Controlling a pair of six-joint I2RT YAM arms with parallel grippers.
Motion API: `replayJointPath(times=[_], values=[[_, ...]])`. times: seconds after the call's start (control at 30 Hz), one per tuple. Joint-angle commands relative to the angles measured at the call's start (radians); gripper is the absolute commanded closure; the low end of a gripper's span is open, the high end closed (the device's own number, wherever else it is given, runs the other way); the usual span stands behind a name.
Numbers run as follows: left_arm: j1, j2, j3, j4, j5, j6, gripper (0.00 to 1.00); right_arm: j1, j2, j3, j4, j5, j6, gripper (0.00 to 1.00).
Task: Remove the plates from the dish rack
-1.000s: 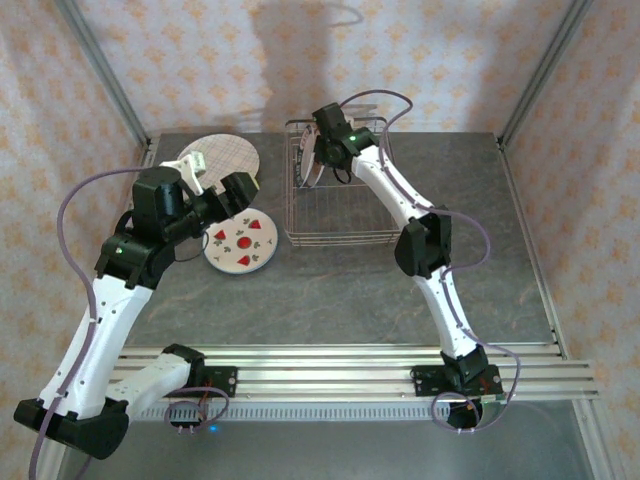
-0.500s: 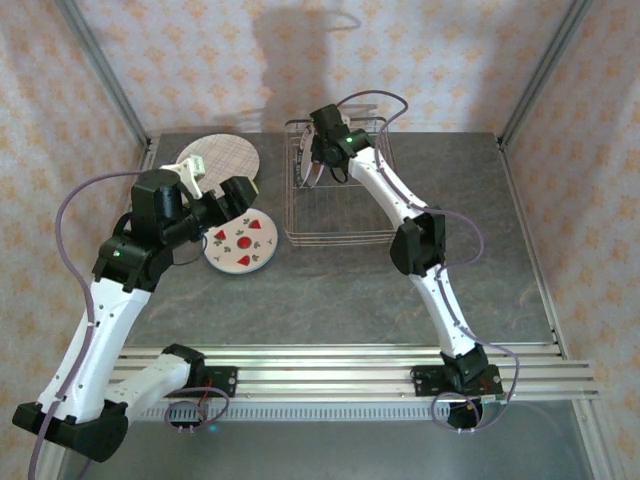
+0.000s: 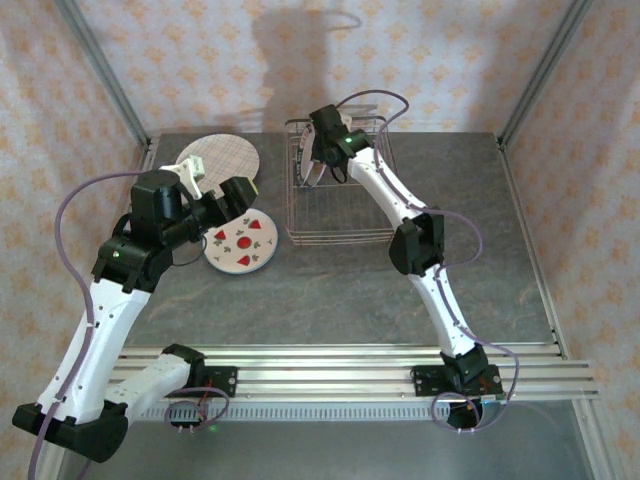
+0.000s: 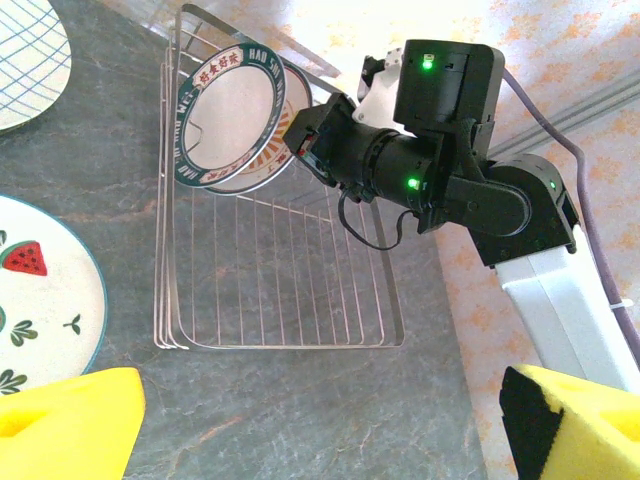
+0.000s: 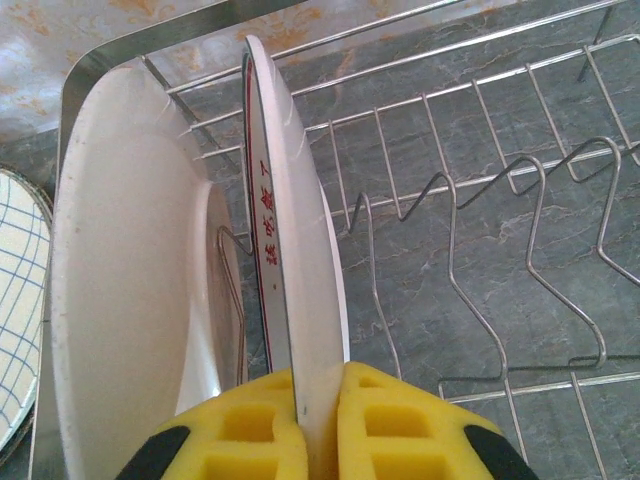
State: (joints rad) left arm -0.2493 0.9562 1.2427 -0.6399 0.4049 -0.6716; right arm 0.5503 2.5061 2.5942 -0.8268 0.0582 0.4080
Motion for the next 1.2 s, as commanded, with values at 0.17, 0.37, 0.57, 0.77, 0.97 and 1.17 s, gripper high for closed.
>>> replayJointPath(times=[0.17, 0.37, 0.57, 0.77, 0.97, 1.17], values=[[-0.005, -0.024, -0.009, 0.004, 0.004, 0.012, 0.08, 0.058, -0.001, 0.106, 0.016, 0.221, 0.032, 1.00], [-0.006, -0.022, -0.014, 0.017, 0.006, 0.003, 0.08, 0.077, -0.026, 0.107, -0.012, 0.332, 0.046, 1.00], [-0.005, -0.017, -0.020, 0.027, 0.007, -0.002, 0.08, 0.087, -0.051, 0.107, -0.020, 0.367, 0.038, 1.00], [-0.005, -0.014, -0.018, 0.051, 0.015, -0.013, 0.08, 0.095, -0.083, 0.106, -0.060, 0.428, 0.049, 1.00], [-0.005, -0.017, -0.010, 0.109, 0.043, -0.039, 0.08, 0.098, -0.133, 0.082, -0.095, 0.471, 0.075, 1.00], [-0.005, -0.017, 0.004, 0.113, 0.048, -0.045, 0.07, 0.102, -0.176, 0.080, -0.121, 0.499, 0.078, 1.00]])
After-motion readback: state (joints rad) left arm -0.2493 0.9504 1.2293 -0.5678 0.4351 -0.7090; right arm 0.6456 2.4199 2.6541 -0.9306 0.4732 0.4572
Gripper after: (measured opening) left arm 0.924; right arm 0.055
